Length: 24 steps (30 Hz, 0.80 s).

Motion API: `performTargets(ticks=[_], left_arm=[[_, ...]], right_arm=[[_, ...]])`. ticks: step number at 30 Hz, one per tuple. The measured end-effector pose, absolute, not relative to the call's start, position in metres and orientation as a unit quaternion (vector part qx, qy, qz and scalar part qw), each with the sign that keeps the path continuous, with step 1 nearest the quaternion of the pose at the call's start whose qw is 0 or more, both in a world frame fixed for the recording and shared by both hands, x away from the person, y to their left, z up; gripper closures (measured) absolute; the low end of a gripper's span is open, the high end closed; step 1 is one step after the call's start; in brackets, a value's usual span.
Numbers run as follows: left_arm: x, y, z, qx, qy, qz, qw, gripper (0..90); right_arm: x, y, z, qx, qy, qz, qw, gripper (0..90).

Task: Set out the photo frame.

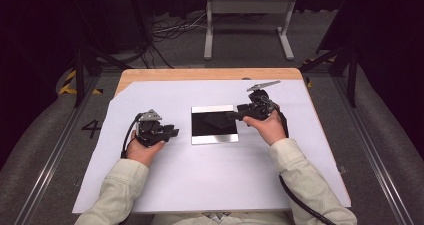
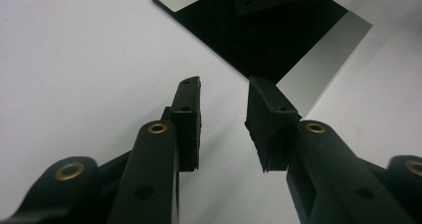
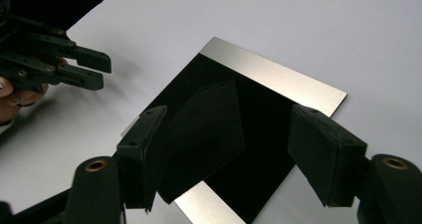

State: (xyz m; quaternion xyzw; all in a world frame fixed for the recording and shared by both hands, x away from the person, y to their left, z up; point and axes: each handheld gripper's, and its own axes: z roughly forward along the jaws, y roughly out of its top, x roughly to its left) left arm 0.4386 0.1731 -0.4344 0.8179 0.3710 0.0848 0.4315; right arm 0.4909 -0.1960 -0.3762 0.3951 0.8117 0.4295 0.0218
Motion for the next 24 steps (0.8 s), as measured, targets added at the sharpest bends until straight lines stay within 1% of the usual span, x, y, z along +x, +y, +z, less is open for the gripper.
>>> performTargets(ticks=[6, 8, 10, 11, 12, 15, 24], left_arm=[[0.438, 0.173, -0.434, 0.818, 0.372, 0.083, 0.431, 67.2], [0.438, 0.173, -0.434, 0.818, 0.373, 0.082, 0.431, 67.2], [0.439, 0.173, -0.434, 0.818, 0.372, 0.082, 0.431, 67.2], [0.438, 0.173, -0.434, 0.818, 0.372, 0.082, 0.431, 67.3], [0.438, 0.173, -0.434, 0.818, 0.372, 0.082, 0.430, 67.3], [0.439, 0.173, -0.434, 0.818, 0.370, 0.083, 0.432, 67.3], [0.439, 0.173, -0.434, 0.819, 0.369, 0.082, 0.431, 67.6]], right_arm=[[0.497, -0.195, -0.378, 0.414, 0.803, 0.429, -0.006, 33.7], [0.500, -0.195, -0.380, 0.425, 0.799, 0.426, -0.022, 34.2], [0.501, -0.195, -0.380, 0.427, 0.798, 0.425, -0.026, 35.7], [0.503, -0.195, -0.382, 0.435, 0.793, 0.424, -0.047, 36.5], [0.503, -0.195, -0.382, 0.435, 0.793, 0.424, -0.047, 36.5], [0.505, -0.195, -0.384, 0.446, 0.787, 0.421, -0.071, 36.4], [0.507, -0.194, -0.392, 0.462, 0.778, 0.415, -0.100, 35.5]])
